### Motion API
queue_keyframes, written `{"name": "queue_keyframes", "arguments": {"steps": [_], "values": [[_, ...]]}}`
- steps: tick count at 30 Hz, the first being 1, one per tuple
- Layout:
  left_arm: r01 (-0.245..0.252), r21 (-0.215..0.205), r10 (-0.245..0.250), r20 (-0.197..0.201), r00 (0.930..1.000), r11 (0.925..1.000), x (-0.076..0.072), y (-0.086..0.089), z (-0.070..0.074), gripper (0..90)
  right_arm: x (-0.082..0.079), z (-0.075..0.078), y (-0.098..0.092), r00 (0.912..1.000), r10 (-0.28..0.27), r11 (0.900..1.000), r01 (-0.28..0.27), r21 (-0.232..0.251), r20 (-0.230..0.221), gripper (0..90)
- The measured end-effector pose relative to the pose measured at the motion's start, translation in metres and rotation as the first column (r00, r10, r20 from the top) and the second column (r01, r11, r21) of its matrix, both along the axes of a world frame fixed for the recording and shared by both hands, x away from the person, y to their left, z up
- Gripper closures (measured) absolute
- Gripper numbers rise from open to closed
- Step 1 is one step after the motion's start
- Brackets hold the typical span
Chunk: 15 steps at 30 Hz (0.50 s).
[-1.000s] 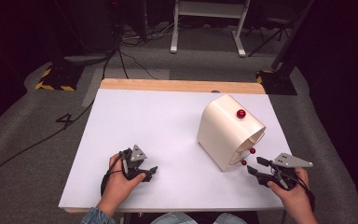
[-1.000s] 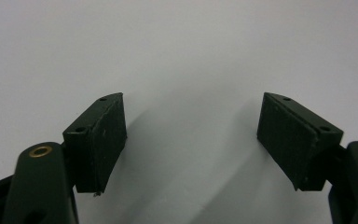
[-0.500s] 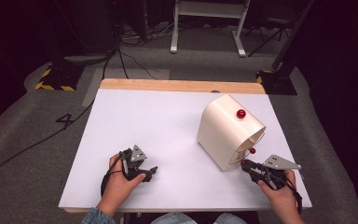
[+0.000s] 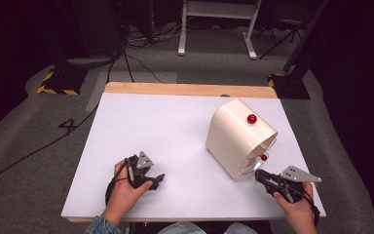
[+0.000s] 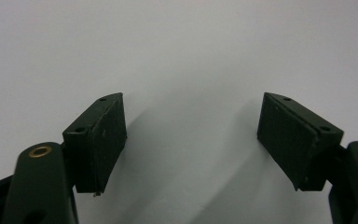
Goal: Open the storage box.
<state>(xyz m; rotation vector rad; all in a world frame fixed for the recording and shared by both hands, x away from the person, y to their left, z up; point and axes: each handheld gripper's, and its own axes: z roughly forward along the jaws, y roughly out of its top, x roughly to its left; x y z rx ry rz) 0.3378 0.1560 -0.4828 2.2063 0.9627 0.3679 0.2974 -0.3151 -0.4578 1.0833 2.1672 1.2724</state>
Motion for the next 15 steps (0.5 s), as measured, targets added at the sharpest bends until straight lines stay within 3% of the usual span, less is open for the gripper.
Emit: {"name": "queue_keyframes", "arguments": {"steps": [15], "values": [[-0.003,0.001,0.003,0.001,1.0000,1.0000,0.000,0.000,0.000,23.7,-0.050,0.005,-0.032,0.9997,-0.016,1.000,0.016,0.011,-0.019,74.1]]}}
